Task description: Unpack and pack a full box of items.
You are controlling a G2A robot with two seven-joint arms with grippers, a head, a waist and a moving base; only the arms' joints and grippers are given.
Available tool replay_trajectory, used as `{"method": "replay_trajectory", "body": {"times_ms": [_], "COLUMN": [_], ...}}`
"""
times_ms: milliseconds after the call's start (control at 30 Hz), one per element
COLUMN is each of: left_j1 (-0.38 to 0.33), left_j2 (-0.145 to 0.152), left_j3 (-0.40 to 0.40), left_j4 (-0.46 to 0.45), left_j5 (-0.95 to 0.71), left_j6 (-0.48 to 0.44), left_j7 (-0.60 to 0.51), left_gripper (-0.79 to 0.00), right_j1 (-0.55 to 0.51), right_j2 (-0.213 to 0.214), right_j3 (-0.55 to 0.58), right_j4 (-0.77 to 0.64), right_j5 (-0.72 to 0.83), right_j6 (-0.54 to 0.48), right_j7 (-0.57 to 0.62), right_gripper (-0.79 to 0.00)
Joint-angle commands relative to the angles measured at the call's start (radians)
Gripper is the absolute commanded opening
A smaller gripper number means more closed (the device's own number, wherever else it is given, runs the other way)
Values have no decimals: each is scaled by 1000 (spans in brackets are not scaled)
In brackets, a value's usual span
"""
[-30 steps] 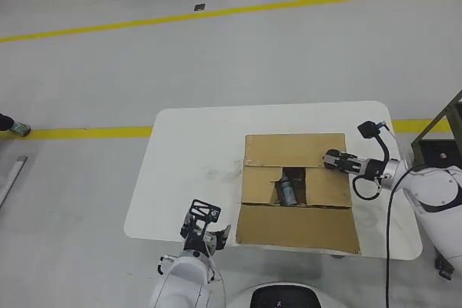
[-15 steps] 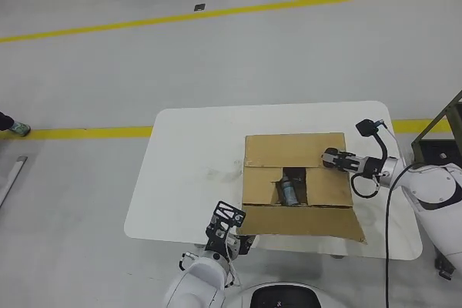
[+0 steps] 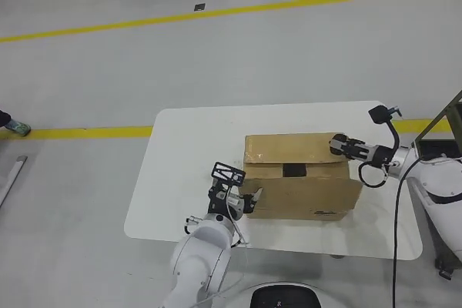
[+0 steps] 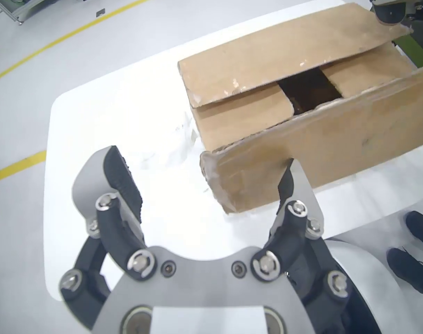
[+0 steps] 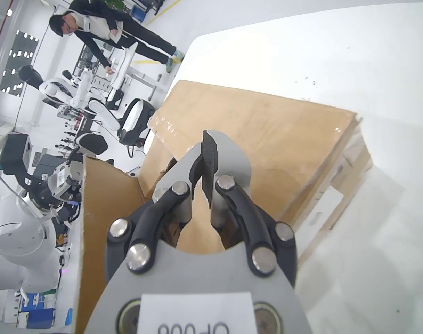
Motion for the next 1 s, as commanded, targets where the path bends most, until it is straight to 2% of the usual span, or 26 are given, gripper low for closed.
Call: {"method": "replay_trajectory", "body": {"times_ms": [0,100,200,367,567,667,800,967], "left_j1": [-41,-98,-134,-159,-178,-184,-185,-178], "left_j2": [-5,-13,-19,-26,-31,-32,-33,-32], "left_j3": [10,34,60,71,74,69,64,49], "left_j4": [42,109,166,235,271,282,286,280], "left_j5": [0,3,15,6,-6,-8,-9,-8], "left_j6": [16,37,44,67,62,59,58,50], "left_j7": [-20,-38,-50,-54,-48,-46,-45,-37], "left_gripper": [0,0,0,0,0,0,0,0], "right_j1": [-6,-21,-39,-41,-41,-62,-101,-161], "right_j2": [2,6,9,9,9,7,3,-6], "right_j3": [7,7,-25,-27,-27,-18,-13,-73], "right_j4": [-12,-53,-114,-119,-119,-133,-182,-222], "right_j5": [-4,-80,-235,-242,-242,-232,-277,-427], "right_j6": [4,19,47,48,48,42,5,-6], "right_j7": [-9,-28,-44,-45,-45,-115,-269,-411], "right_gripper": [-785,-785,-785,-785,-785,-785,-785,-785]}}
